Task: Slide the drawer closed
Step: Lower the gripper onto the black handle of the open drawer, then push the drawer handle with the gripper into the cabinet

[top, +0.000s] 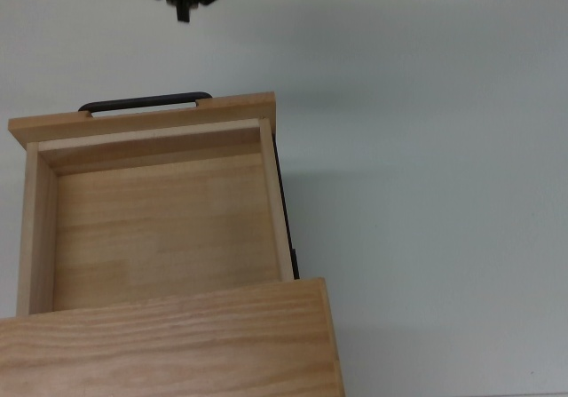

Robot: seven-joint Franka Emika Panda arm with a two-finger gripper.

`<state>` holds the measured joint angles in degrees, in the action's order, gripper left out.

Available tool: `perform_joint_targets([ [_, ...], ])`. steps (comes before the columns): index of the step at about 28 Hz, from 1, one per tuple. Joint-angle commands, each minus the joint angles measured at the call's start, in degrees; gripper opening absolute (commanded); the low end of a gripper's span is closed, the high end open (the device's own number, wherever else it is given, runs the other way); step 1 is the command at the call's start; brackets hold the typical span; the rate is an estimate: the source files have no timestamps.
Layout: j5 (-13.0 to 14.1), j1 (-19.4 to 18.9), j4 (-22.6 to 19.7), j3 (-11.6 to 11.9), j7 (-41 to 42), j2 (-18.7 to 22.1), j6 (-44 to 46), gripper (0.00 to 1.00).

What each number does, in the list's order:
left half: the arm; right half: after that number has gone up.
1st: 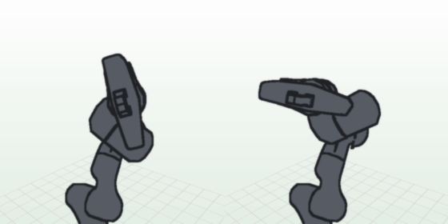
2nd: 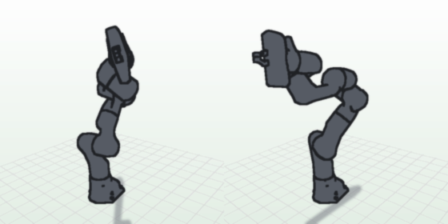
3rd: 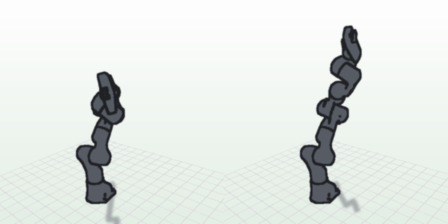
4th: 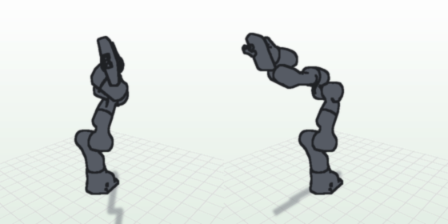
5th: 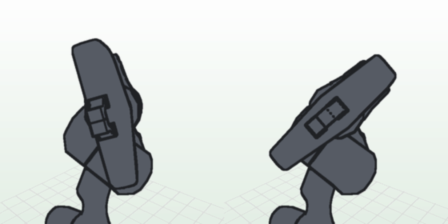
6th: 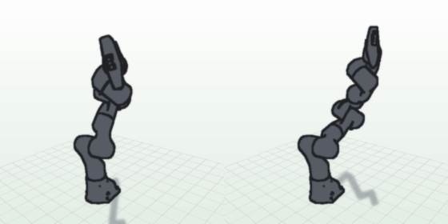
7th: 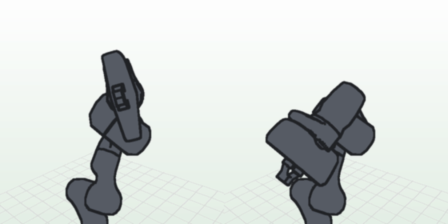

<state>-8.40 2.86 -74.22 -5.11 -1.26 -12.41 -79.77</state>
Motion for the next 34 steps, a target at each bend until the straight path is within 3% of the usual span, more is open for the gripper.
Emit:
perform_joint_targets([
  [1,-1.4,-0.1,-1.5,0.6,-0.6,-1.7,-4.4,0.00],
  [10,-1.9,0.2,-1.9,0.8,-0.7,-4.8,-10.3,0.00],
  [34,-1.4,0.0,-2.4,1.1,-0.8,-7.3,-28.6,0.00],
])
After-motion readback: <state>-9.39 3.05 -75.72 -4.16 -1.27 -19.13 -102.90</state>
